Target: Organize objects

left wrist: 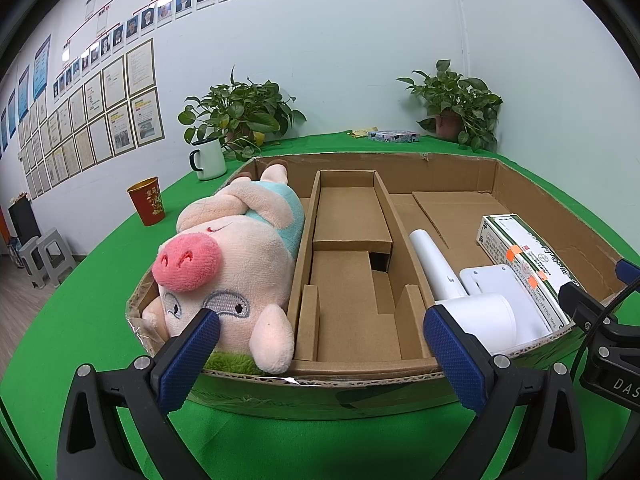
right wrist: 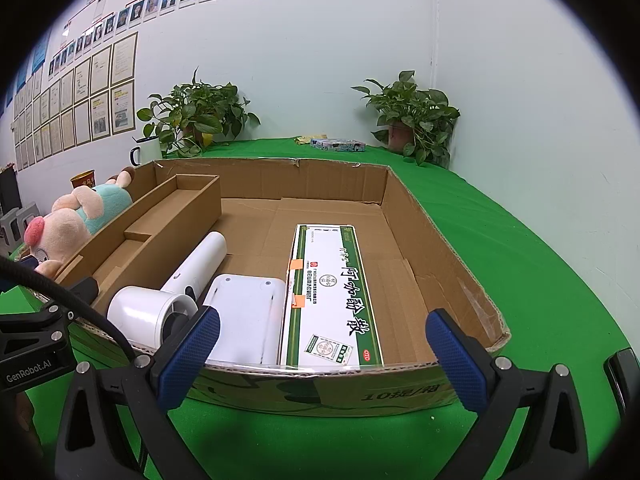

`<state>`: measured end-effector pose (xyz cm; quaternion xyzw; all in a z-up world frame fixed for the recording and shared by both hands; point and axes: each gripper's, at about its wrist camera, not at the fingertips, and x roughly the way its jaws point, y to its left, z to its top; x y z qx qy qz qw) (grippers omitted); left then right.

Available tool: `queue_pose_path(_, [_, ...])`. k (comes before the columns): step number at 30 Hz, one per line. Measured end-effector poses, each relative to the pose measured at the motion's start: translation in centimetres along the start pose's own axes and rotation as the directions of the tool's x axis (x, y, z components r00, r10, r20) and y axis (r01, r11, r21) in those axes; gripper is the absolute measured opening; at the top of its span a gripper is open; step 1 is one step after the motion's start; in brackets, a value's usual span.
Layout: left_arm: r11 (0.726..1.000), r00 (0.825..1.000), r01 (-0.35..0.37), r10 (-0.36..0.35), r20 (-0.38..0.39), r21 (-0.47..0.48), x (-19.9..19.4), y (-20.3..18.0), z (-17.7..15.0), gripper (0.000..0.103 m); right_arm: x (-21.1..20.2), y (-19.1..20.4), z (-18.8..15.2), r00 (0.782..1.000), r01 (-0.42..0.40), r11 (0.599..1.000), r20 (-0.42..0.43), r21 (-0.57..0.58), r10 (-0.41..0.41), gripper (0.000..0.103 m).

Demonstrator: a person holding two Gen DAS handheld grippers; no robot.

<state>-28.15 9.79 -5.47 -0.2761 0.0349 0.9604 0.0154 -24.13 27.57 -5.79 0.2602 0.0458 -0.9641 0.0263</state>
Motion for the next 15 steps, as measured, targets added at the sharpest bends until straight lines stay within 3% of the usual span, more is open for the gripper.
queue_pose_path(15, [1.0, 1.0, -0.001, 0.001, -0.001, 0.0, 0.02, -0.07, -0.07, 0.103, 0.01, -0.02, 0.0, 1.0, 0.0, 1.0, 0.0, 0.0, 0.0, 0.102])
